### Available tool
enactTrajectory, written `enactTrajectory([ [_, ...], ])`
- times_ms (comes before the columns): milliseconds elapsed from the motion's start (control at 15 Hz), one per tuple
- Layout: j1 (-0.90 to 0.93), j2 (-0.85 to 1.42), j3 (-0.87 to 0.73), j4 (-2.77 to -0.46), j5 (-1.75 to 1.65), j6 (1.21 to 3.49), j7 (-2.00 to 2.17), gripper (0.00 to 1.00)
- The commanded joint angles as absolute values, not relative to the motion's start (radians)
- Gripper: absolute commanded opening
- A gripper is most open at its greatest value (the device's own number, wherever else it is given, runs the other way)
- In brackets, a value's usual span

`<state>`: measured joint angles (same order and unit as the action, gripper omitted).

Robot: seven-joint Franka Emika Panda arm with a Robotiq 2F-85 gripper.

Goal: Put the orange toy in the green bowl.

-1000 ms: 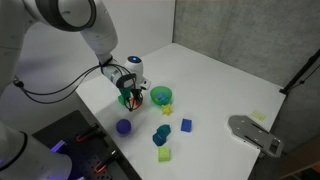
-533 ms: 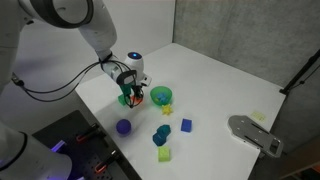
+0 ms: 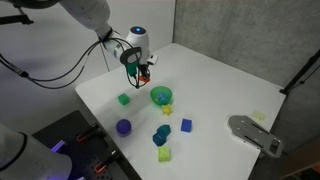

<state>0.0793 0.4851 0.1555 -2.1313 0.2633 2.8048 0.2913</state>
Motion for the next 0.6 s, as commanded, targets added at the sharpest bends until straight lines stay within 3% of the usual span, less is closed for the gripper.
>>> enactTrajectory([
  [0, 0.096, 0.465, 0.088, -2.064, 0.25, 2.77, 0.316, 0.07],
  [533, 0.119, 0.538, -0.065, -1.991, 0.189, 2.794, 0.382, 0.07],
])
